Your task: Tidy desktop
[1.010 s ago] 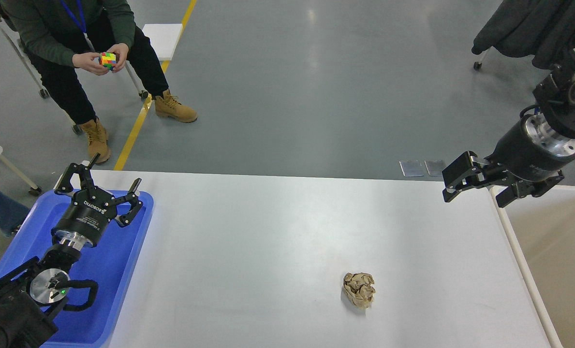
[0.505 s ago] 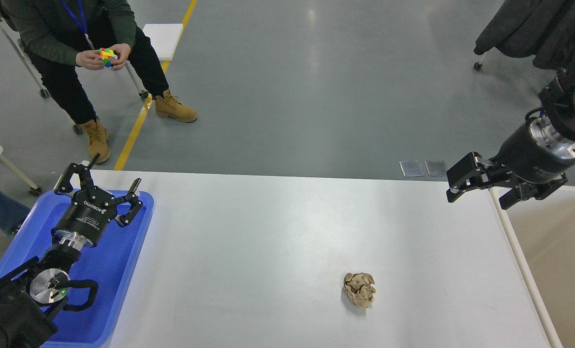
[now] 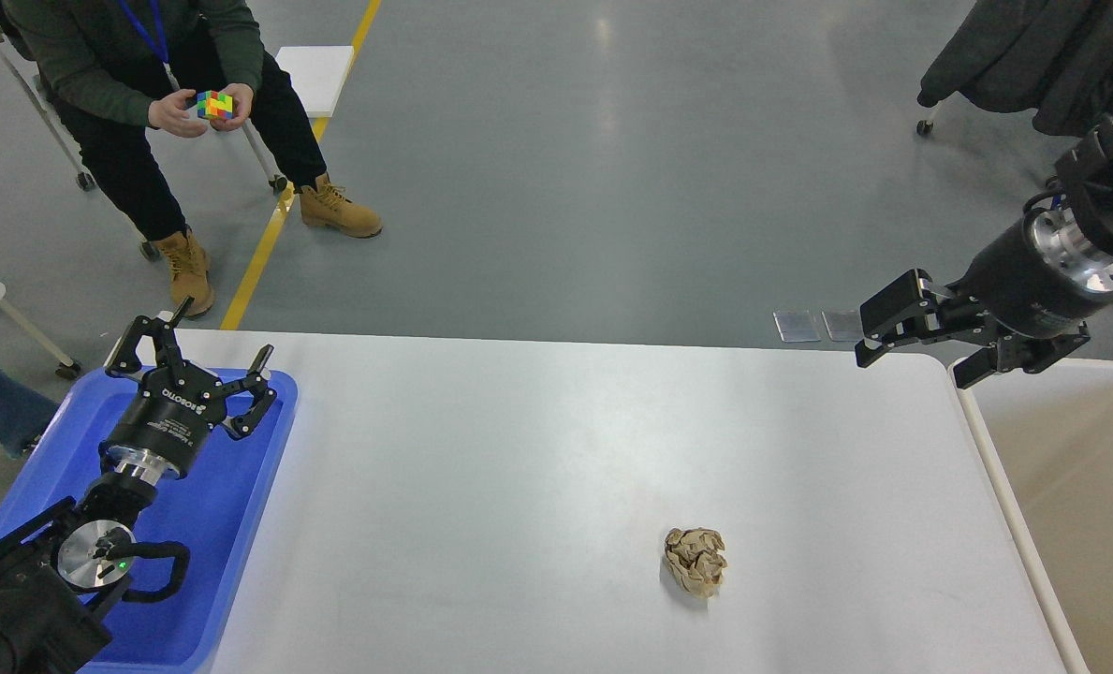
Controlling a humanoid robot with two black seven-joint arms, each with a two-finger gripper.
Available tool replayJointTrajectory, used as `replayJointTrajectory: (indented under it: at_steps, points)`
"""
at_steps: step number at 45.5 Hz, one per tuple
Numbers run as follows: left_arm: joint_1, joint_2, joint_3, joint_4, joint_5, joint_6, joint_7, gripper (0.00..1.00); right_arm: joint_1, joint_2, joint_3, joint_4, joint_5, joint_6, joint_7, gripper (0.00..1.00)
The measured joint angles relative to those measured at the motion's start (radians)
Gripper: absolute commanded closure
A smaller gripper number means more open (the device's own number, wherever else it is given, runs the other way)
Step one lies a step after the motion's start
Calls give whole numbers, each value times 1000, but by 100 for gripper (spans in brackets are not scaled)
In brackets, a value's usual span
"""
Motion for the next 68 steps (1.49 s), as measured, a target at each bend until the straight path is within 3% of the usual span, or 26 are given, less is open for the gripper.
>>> replayJointTrajectory:
  at_steps: [14,45,68]
  points:
    - [0,0,0,0,0,0,0,1,-1,30,10,4,15,-16,0,0]
    - [-1,-1,-1,0,0,0,0,1,-258,406,83,-5,20,-324,0,0]
    - [0,-1,-1,0,0,0,0,1,-462,465,141,-9,120,-483,-2,0]
